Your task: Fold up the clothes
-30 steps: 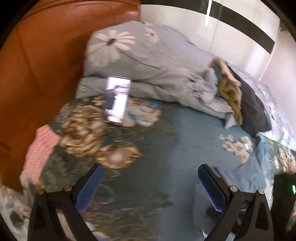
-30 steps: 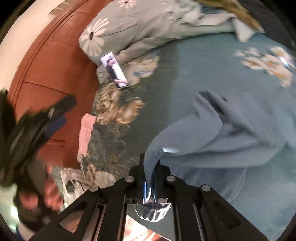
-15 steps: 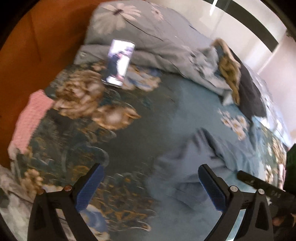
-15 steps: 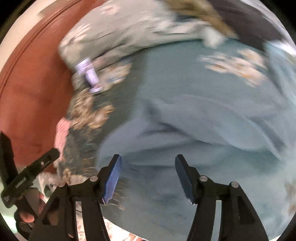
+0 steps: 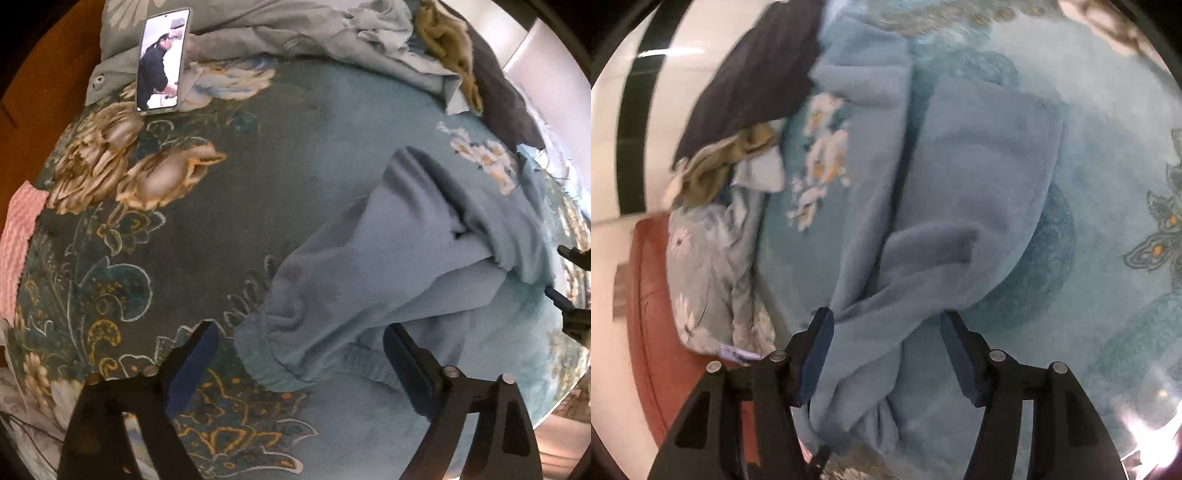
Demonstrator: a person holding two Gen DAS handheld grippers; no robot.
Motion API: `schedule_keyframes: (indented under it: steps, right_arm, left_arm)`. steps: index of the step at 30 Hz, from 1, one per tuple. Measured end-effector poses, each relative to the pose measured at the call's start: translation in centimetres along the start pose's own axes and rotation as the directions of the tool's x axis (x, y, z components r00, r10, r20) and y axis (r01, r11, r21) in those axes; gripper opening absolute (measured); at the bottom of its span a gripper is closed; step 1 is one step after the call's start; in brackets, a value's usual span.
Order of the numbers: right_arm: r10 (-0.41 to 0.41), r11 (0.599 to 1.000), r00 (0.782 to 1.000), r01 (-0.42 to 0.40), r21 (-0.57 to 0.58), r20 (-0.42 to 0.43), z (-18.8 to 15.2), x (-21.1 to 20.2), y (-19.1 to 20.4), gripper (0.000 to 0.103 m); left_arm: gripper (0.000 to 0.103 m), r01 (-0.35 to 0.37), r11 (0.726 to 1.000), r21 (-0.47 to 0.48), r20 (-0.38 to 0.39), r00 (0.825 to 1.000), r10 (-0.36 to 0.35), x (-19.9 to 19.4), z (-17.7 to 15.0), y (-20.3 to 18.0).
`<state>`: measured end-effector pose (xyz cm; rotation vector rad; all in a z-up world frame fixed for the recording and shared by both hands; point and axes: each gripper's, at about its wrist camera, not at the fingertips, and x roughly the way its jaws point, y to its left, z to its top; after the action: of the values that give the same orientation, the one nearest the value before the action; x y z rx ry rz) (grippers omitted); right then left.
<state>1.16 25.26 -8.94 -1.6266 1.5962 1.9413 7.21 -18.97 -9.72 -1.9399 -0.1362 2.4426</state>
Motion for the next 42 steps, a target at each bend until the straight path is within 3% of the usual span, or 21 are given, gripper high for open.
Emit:
schedule_keyframes:
  steps: [2,3,4,6,7,11,15,17,20,24,29,31,32,33,36,38,40,42]
  right_arm:
    - [-0.023,0.999,1.0,0.023,0.031,-0.014,0.7,1.0,-0.2,0.061]
    - [-0.032,0.998,0.999,0.033,0.048,-0.021,0.8,1.5,-0.4,0.057]
    - [-0.035,0.997,0.999,0.037,0.067,-0.025,0.7,1.8,-0.6,0.038]
    - [-0.026,0.995,0.999,0.029,0.091,-0.035,1.1,1.7,-1.0,0.011]
    - [-0.021,0.995,0.999,0.024,0.094,-0.037,1.3,1.5,-1.1,0.006]
    - [0.005,1.0,1.0,-0.005,-0.024,-0.005,3.0,-0.5,1.4,0.003]
    - [0.039,0.98,0.997,-0.027,-0.197,0.06,6.4,-3.9,7.1,0.003]
    - [0.08,0.967,0.992,-0.054,-0.248,0.096,8.4,-6.0,10.3,0.003]
    - [0.169,0.935,0.972,-0.107,-0.337,0.161,10.7,-10.3,15.9,0.003]
    - [0.275,0.866,0.93,-0.128,-0.484,0.245,11.9,-16.7,22.9,0.002]
    - [0.289,0.793,0.907,-0.047,-0.608,0.307,10.0,-20.6,24.3,0.002]
    - [0.224,0.789,0.923,0.017,-0.614,0.313,8.8,-19.2,21.6,0.002]
    - [0.181,0.795,0.934,0.046,-0.605,0.309,8.5,-18.1,19.7,0.002]
    - [0.124,0.815,0.949,0.069,-0.575,0.29,8.3,-16.2,16.9,0.002]
    - [-0.033,0.87,0.976,0.134,-0.474,0.215,8.2,-10.1,8.3,0.003]
    - [-0.133,0.904,0.981,0.178,-0.388,0.14,8.3,-6.5,2.6,0.003]
    - [-0.165,0.937,0.981,0.189,-0.293,0.105,7.6,-4.9,-1.7,0.003]
    - [-0.178,0.943,0.979,0.199,-0.265,0.101,6.7,-4.7,-3.6,0.003]
  left_arm:
    - [0.057,-0.027,1.0,0.002,-0.023,0.999,0.027,0.5,-0.1,0.2]
    - [0.049,-0.031,1.0,-0.002,-0.033,0.999,0.03,0.6,-0.2,0.3]
    - [0.043,-0.03,0.999,-0.013,-0.038,0.999,0.03,0.6,-0.2,0.4]
    - [0.032,-0.022,0.999,-0.037,-0.035,0.999,0.021,0.3,-0.2,0.5]
    - [0.028,-0.027,0.999,-0.045,-0.021,0.999,0.026,-0.2,0.1,0.5]
    - [0.027,-0.051,0.997,-0.06,0.076,0.996,0.055,-3.0,2.5,-0.1]
    - [0.027,-0.074,0.996,-0.04,0.196,0.977,0.08,-6.6,8.7,-0.8]
    - [0.027,-0.087,0.996,-0.033,0.278,0.956,0.093,-9.2,12.5,-1.4]
    - [0.027,-0.096,0.995,-0.014,0.351,0.932,0.095,-11.9,14.5,-1.7]
    - [0.027,-0.109,0.994,0.011,0.44,0.893,0.093,-15.3,16.7,-2.0]
    - [0.027,-0.128,0.991,0.04,0.546,0.833,0.086,-19.6,19.4,-2.5]
    - [0.027,-0.153,0.987,0.055,0.498,0.86,0.106,-16.4,17.3,-2.5]
    - [0.027,-0.162,0.985,0.058,0.446,0.887,0.119,-14.0,15.8,-2.7]
    - [0.027,-0.161,0.985,0.056,0.383,0.915,0.128,-10.9,13.9,-2.7]
    - [0.023,-0.162,0.984,0.067,0.216,0.966,0.145,-3.1,9.9,-2.2]
    - [0.023,-0.153,0.986,0.066,0.112,0.983,0.145,0.7,7.9,-1.9]
    - [0.023,-0.141,0.988,0.067,0.096,0.986,0.134,1.4,6.5,-1.9]
    - [0.022,-0.129,0.989,0.071,0.086,0.989,0.123,1.5,5.5,-1.9]
